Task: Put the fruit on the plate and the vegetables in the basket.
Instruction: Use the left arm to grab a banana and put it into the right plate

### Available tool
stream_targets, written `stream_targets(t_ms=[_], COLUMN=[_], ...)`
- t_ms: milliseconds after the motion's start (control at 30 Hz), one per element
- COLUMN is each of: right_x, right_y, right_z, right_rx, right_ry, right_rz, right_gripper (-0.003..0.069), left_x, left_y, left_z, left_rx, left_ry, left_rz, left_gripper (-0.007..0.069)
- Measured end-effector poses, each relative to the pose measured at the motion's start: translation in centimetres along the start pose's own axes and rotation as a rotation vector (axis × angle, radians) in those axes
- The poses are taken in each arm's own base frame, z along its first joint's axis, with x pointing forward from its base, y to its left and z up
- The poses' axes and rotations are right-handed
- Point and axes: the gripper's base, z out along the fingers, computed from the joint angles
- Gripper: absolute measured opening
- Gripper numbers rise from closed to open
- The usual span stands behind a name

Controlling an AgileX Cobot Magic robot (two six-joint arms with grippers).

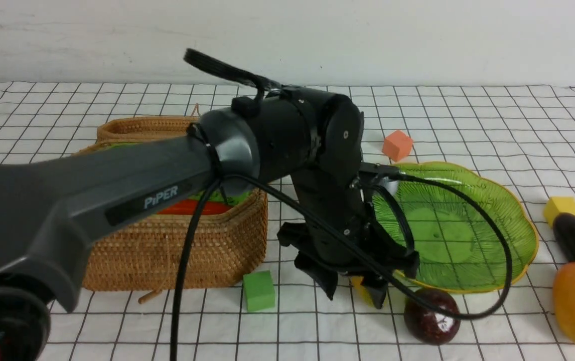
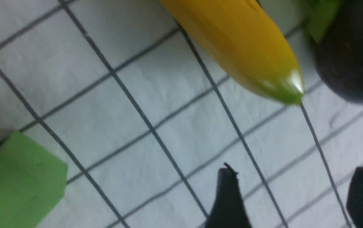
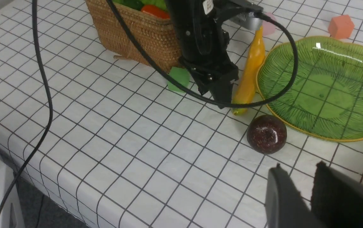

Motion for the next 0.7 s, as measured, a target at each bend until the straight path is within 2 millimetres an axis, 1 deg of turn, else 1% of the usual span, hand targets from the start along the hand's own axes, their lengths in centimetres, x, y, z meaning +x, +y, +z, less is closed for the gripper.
stream_targets(t_ms=[33,67,167,267,467,700], right_x=[0.0,0.0,0.0,0.0,0.0,0.0], right_y=[0.0,0.0,0.0,0.0,0.0,0.0], right_z=[0.0,0.0,0.0,0.0,0.0,0.0], right_rx=[0.000,0.000,0.000,0.000,0.000,0.000], right_ry=[0.000,0.000,0.000,0.000,0.000,0.000], right_rz=[0.002,0.003,0.003,0.003,0.003,0.003], right_gripper=[0.0174,0.0174,0.0177,0.0179,0.0180,0.0183], left_x=[-0.4,-0.7,-1.2,-1.4,-1.3,-1.4], left_y=[0.1,0.1,0.1,0.1,0.8,1.4], left_z=[0.3,0.5,1.1,1.8,4.5,5.4], left_rx=[-0.002,-0.001,0.011,0.013,-0.020,-0.076], left_ry=[-0.036,-0.064,-0.113,-0.121,-0.076,-0.078], left_rz=[-0.039,-0.064,-0.108,-0.117,-0.121,-0.105], left_gripper=[0.0574,0.0596,0.0618,0.0615,0.0580,0.0573])
